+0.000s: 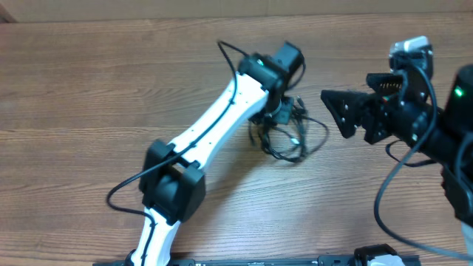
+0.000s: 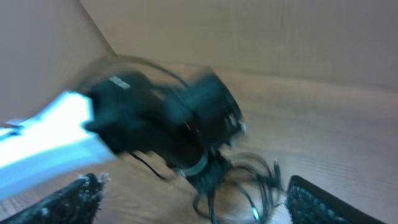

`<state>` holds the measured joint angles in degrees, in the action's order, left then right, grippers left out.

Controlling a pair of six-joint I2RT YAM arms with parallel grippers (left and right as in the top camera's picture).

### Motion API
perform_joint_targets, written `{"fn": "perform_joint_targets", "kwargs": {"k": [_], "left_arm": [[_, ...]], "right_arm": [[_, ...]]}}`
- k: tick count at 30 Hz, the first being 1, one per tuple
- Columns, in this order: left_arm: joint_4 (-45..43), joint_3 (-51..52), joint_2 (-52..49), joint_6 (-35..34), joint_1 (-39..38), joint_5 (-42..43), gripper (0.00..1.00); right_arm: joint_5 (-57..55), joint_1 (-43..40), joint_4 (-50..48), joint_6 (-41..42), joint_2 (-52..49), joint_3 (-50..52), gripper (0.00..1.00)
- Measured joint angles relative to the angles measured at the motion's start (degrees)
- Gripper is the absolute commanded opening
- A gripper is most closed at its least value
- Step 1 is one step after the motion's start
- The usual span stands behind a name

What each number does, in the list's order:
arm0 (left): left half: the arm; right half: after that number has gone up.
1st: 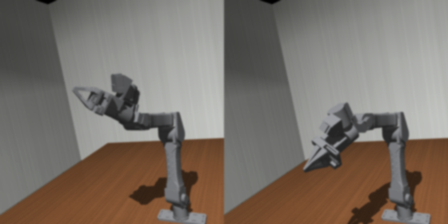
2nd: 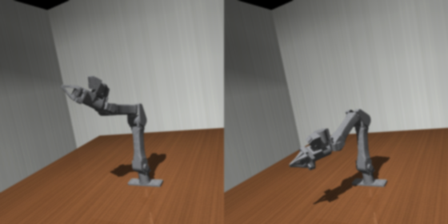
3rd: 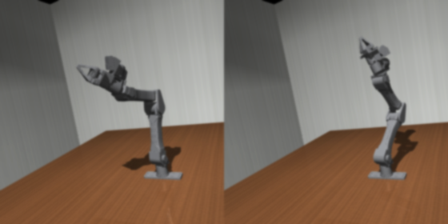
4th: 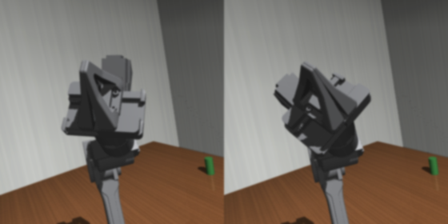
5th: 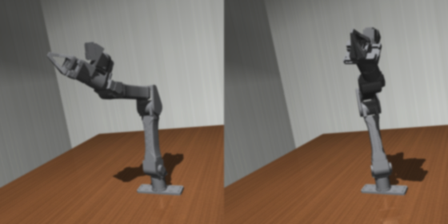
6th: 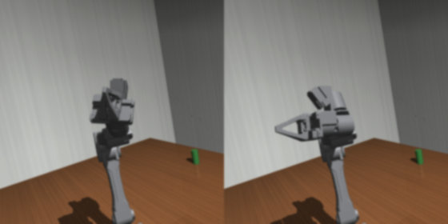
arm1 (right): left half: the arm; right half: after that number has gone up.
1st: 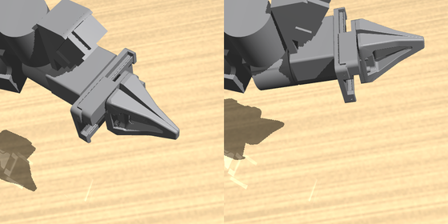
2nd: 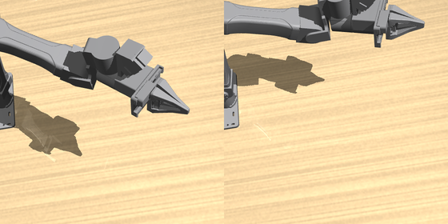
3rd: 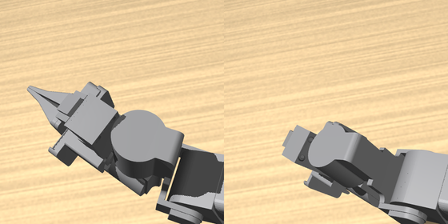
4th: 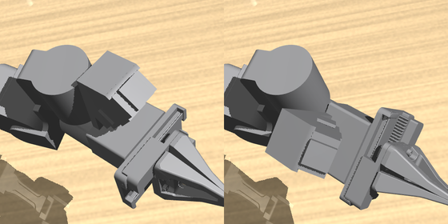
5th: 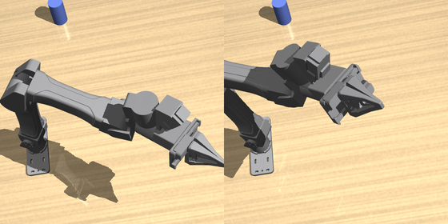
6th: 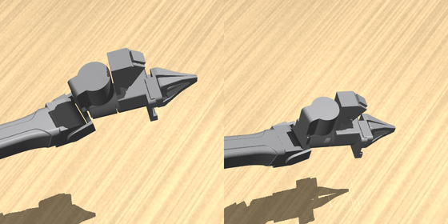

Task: Untangle cables
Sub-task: 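Lift the bundle with the left gripper toward the table center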

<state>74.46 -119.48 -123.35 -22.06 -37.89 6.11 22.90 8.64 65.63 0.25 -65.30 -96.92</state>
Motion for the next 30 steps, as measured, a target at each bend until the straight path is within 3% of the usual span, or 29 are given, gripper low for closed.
{"fn": "perform_joint_targets", "kwargs": {"k": [9, 14, 30], "left_arm": [[6.3, -12.5, 7.9, 0.9, 1.6, -1.5, 0.04], [6.3, -16.2, 13.1, -0.3, 2.6, -1.7, 0.04], [5.3, -25.2, 23.3, -5.3, 7.6, -1.8, 0.04]], "right_arm": [[0.1, 0.0, 1.0, -0.1, -4.3, 0.0, 0.95], [0.9, 0.0, 1.3, -0.4, -4.9, 0.0, 0.88], [4.7, 0.0, 6.0, -2.8, -11.6, 0.0, 0.93]]}}
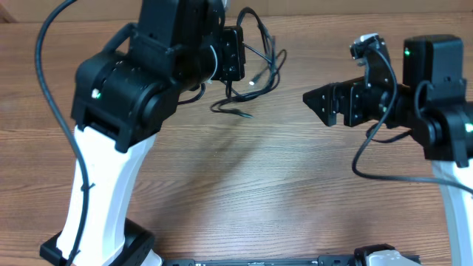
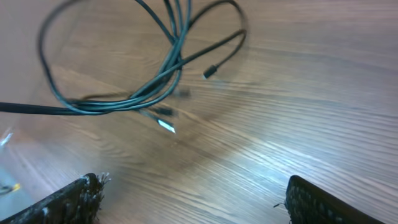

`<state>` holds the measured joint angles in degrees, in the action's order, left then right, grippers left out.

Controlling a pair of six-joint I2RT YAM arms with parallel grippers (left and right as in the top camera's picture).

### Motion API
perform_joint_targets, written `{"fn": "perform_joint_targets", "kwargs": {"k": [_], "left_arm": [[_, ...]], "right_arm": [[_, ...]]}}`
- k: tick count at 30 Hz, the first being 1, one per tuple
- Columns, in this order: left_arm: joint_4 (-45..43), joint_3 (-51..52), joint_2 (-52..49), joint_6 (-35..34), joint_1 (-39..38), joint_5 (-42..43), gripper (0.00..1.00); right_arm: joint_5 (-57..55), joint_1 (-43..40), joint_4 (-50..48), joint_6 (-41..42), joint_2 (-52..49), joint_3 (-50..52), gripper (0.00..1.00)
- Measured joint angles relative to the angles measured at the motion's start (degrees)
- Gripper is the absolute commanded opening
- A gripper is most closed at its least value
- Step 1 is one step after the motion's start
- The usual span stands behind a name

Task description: Untangle cables

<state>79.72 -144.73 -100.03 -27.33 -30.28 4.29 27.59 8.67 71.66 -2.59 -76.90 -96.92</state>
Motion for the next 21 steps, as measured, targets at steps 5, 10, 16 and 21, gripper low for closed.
{"fn": "perform_joint_targets", "kwargs": {"k": [5, 10, 16, 21], "left_arm": [[0.0, 0.0, 0.5, 0.1, 0.0, 3.0, 0.04], [0.0, 0.0, 0.5, 0.5, 0.0, 7.0, 0.04], [0.0, 0.0, 0.7, 1.6, 0.0, 10.4, 0.04], [0.5, 0.0, 1.9, 3.0, 0.0, 11.2, 0.04]], "right_arm": [[3.9, 0.0, -4.0, 4.7, -2.3, 0.0, 0.93], [5.4, 0.2, -7.1, 9.7, -4.2, 0.0, 0.81], [5.6, 3.1, -7.6, 13.8, -7.5, 0.0, 0.80], [5.0, 6.3, -8.7, 17.3, -9.7, 0.0, 0.52]]}}
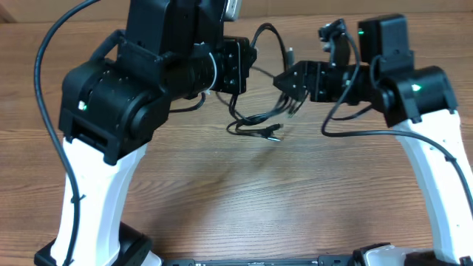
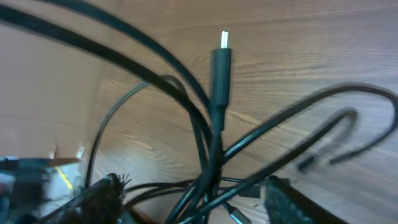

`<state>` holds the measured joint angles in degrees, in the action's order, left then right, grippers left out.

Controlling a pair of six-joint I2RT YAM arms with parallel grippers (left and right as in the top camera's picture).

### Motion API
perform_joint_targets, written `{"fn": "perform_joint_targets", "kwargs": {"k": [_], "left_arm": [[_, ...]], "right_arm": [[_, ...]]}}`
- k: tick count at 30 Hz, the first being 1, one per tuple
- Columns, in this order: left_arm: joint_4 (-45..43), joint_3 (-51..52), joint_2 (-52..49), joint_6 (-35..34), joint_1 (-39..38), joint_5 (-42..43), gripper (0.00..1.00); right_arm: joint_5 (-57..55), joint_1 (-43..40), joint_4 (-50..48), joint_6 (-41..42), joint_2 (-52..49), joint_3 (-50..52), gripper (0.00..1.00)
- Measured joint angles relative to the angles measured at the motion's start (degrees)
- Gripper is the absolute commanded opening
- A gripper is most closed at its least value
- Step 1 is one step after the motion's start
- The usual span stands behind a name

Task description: Untangle cables

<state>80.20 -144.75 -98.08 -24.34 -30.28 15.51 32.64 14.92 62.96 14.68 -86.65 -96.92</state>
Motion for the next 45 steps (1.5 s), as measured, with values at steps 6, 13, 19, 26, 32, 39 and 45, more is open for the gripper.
{"fn": "perform_joint_targets", "kwargs": {"k": [6, 13, 19, 26, 32, 39, 45], "left_arm": [[0.0, 0.0, 3.0, 0.8, 0.0, 0.2, 0.04], [0.5, 0.0, 6.5, 1.0, 0.0, -0.1, 0.04], [1.5, 0.0, 7.8, 1.1, 0.0, -1.7, 0.04], [2.8, 0.0, 7.8, 3.2, -0.1, -4.0, 0.04], [2.7, 0.0, 7.8, 3.3, -0.1, -9.6, 0.04], [-1.0, 0.0, 6.4, 2.9, -0.1, -9.7, 0.04], [-4.1, 0.0, 5.4, 2.0, -0.1, -8.6, 0.04]], "right_arm": [[-2.7, 4.0, -0.7, 2.7, -0.1, 0.0, 0.04], [-4.6, 5.4, -2.1, 3.3, -0.2, 0.0, 0.15], [-4.4, 5.4, -0.7, 3.6, -0.1, 0.0, 0.85], [0.6, 6.8, -2.2, 3.6, -0.1, 0.0, 0.86], [4.3, 9.3, -4.6, 4.2, -0.1, 0.0, 0.87], [4.8, 13.0, -7.1, 4.9, -0.1, 0.0, 0.86], [3.9, 13.6, -8.5, 5.7, -0.2, 0.0, 0.04]]}}
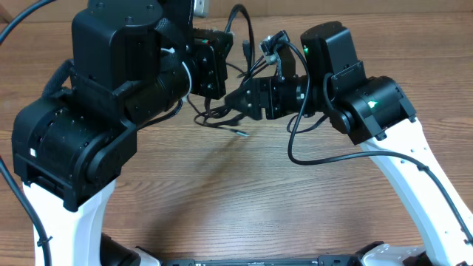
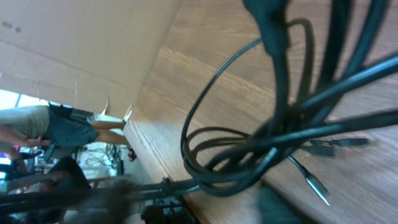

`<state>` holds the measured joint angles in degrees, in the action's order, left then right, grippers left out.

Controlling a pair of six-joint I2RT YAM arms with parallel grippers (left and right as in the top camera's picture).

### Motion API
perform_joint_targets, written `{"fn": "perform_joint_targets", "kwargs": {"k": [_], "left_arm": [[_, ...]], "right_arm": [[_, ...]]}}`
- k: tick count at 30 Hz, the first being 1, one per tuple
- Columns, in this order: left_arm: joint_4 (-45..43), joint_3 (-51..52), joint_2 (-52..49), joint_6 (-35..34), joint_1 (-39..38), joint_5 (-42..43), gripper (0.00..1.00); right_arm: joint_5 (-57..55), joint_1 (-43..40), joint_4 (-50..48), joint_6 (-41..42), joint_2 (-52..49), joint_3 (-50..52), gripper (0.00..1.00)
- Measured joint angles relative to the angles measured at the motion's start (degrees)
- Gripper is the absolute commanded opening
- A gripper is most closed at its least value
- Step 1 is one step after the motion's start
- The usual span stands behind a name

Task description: Untangle cables

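Observation:
A tangle of thin black cables (image 1: pixel 222 112) hangs in the air above the wooden table (image 1: pixel 310 214), with my left gripper (image 1: pixel 220 70) shut on its upper part. Loose loops and a plug tip (image 1: pixel 240 134) dangle below it. My right gripper (image 1: pixel 238 100) points left into the bundle. In the right wrist view the cable loops (image 2: pixel 249 155) fill the frame and several strands run between my blurred fingers (image 2: pixel 283 205). The right gripper (image 2: pixel 193 200) stands open around them. A metal plug tip (image 2: pixel 314 185) sticks out at the lower right.
Both arms are raised high and close together over the far middle of the table. A cardboard wall (image 2: pixel 81 50) runs along the table's far edge, and beyond the table's corner a person (image 2: pixel 50 127) stands in the room.
My left arm has risen nearer the camera with the cable tangle. My right gripper has moved further left, from beside the bundle to having its loops between its open fingers.
At first my left gripper was down on the cable pile on the table, the right one open off to the right. Then the left held the tangle up in the air. The right gripper came up to the hanging bundle and now reaches into it.

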<state>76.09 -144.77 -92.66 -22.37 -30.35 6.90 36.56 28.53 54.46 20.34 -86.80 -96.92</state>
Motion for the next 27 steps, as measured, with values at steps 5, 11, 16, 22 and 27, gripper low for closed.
{"fn": "perform_joint_targets", "kwargs": {"k": [5, 11, 16, 22, 27], "left_arm": [[-0.2, 0.0, 0.0, 0.0, 0.0, 0.2, 0.04], [0.2, 0.0, 0.0, 0.0, 0.0, 0.2, 0.04], [0.6, 0.0, 0.0, -0.1, 0.0, 0.1, 0.04], [-1.0, 0.0, 0.0, -5.6, 0.0, 0.2, 0.04], [-1.6, 0.0, 0.0, -12.7, 0.0, -0.5, 0.04]], "right_arm": [[-1.3, 0.0, -0.6, 0.6, 0.0, 0.0, 0.04], [-5.3, 0.0, -0.7, 0.6, 0.0, 0.0, 0.07], [-7.5, 0.0, -0.4, 0.6, 0.0, 0.0, 1.00], [-9.8, 0.0, -2.6, 1.3, 0.0, 0.0, 1.00], [-11.5, 0.0, -4.8, 2.9, 0.0, 0.0, 0.23]]}}
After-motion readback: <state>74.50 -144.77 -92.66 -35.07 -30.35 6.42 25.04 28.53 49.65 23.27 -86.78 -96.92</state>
